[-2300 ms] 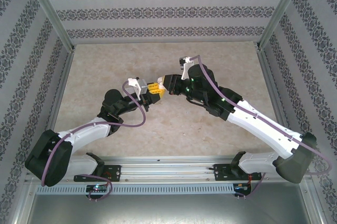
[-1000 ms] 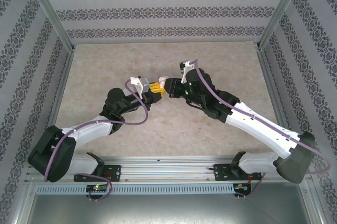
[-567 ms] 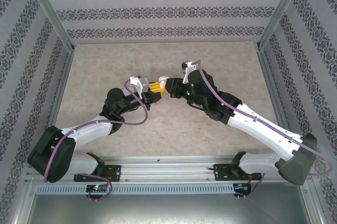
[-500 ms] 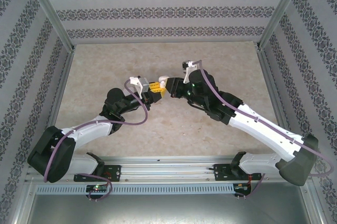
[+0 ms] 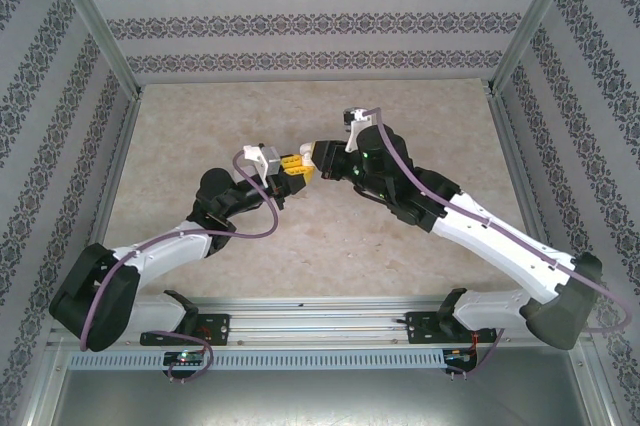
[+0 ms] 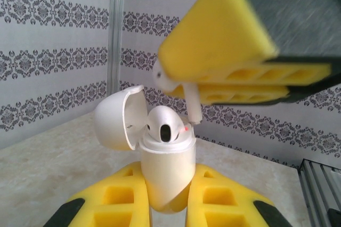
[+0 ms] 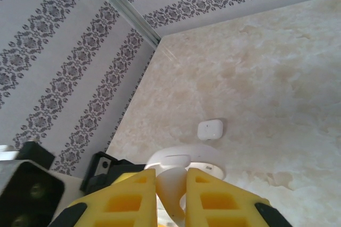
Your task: Insert wireless bluetooth earbuds into charging case
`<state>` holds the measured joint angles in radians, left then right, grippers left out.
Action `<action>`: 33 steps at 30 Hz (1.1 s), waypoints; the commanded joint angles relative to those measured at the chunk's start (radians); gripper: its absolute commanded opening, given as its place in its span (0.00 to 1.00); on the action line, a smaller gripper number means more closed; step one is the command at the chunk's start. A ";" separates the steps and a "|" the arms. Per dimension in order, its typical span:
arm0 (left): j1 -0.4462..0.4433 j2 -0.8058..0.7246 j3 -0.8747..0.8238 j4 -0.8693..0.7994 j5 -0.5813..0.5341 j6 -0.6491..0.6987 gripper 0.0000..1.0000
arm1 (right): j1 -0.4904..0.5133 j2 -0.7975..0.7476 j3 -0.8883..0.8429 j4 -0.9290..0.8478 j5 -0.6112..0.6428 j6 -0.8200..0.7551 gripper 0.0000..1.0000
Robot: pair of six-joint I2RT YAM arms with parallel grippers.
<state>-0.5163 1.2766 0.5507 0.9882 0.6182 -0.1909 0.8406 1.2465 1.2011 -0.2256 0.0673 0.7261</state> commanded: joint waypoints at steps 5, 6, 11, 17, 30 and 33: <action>-0.013 -0.028 0.029 0.055 0.009 -0.016 0.00 | 0.006 0.021 0.022 0.023 0.016 -0.024 0.16; -0.013 -0.027 0.027 0.055 0.009 -0.016 0.00 | 0.005 0.022 0.023 0.023 0.017 -0.021 0.16; -0.013 -0.025 0.020 0.057 0.008 -0.017 0.00 | 0.005 0.015 0.030 0.029 0.012 -0.019 0.16; -0.013 -0.026 0.017 0.063 0.007 -0.019 0.00 | 0.006 0.000 0.033 0.047 0.026 -0.029 0.16; -0.013 -0.025 0.025 0.064 0.009 -0.027 0.00 | 0.005 0.013 0.026 0.074 0.042 -0.057 0.16; -0.013 -0.026 0.026 0.066 0.008 -0.029 0.00 | 0.005 0.019 0.021 0.078 0.043 -0.060 0.16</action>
<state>-0.5163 1.2743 0.5507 0.9882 0.6094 -0.2035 0.8406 1.2579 1.2034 -0.1810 0.0849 0.6884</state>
